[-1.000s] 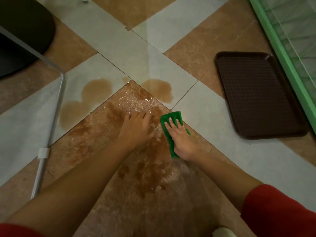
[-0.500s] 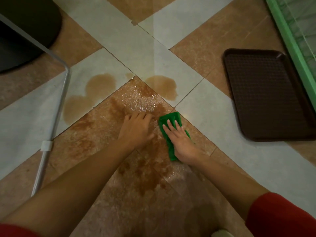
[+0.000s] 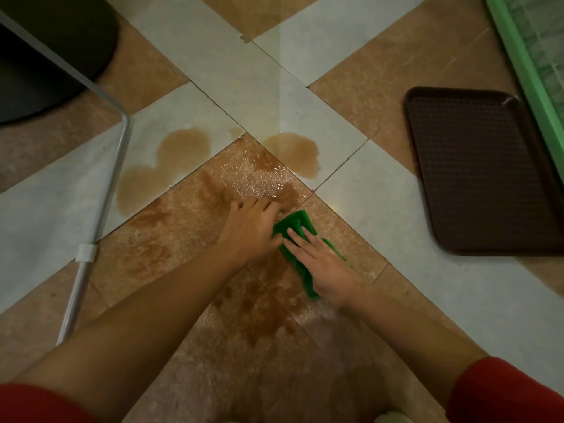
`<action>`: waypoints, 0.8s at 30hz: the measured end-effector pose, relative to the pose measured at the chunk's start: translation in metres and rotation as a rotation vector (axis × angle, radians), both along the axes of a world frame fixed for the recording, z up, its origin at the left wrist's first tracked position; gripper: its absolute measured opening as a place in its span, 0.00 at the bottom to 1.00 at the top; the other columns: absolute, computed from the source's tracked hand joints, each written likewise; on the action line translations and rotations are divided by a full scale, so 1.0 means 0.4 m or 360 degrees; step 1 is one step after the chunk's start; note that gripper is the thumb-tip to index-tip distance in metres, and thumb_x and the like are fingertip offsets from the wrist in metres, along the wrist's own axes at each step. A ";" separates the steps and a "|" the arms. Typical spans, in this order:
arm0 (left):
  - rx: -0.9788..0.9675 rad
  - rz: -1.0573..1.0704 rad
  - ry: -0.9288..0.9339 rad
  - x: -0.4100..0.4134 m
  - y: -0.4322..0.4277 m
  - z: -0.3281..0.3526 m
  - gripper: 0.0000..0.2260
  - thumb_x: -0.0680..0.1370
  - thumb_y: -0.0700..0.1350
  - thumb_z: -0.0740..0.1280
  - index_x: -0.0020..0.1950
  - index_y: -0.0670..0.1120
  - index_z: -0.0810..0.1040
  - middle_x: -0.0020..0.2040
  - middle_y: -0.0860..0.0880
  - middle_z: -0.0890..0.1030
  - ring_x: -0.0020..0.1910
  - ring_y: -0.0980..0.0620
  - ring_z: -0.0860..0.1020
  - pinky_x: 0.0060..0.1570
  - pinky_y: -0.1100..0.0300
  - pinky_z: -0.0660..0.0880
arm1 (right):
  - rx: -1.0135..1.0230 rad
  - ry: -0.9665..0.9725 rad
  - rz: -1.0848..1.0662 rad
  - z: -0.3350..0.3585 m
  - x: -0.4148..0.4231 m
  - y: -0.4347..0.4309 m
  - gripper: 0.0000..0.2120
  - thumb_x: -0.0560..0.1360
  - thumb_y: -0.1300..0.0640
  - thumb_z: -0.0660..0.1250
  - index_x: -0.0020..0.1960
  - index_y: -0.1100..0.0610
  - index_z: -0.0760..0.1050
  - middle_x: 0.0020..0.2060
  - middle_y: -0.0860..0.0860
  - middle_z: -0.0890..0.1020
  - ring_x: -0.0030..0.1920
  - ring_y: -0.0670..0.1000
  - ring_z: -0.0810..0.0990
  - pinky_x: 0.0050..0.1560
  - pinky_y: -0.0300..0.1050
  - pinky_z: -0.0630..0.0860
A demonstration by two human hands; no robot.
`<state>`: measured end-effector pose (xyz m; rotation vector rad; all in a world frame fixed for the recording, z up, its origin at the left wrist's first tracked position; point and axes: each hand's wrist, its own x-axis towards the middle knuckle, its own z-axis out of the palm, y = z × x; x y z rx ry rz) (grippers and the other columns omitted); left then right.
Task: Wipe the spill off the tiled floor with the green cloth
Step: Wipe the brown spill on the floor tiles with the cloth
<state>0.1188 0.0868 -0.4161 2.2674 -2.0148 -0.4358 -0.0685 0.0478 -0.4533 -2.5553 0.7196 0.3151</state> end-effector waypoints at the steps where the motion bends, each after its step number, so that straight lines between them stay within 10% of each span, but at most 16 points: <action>1: 0.0004 0.0010 0.0016 0.002 0.001 -0.002 0.22 0.75 0.56 0.62 0.67 0.50 0.67 0.66 0.49 0.71 0.64 0.49 0.67 0.62 0.49 0.61 | -0.0010 0.0021 -0.0003 0.001 -0.012 0.000 0.43 0.74 0.70 0.60 0.75 0.45 0.38 0.73 0.42 0.37 0.72 0.47 0.31 0.70 0.47 0.32; 24: 0.0064 -0.0006 0.0083 -0.025 0.026 0.024 0.22 0.75 0.52 0.64 0.68 0.50 0.67 0.66 0.48 0.70 0.66 0.49 0.65 0.64 0.51 0.60 | 0.0104 -0.0036 -0.0365 0.005 -0.006 -0.018 0.40 0.75 0.70 0.58 0.77 0.49 0.41 0.74 0.45 0.38 0.71 0.47 0.31 0.72 0.48 0.33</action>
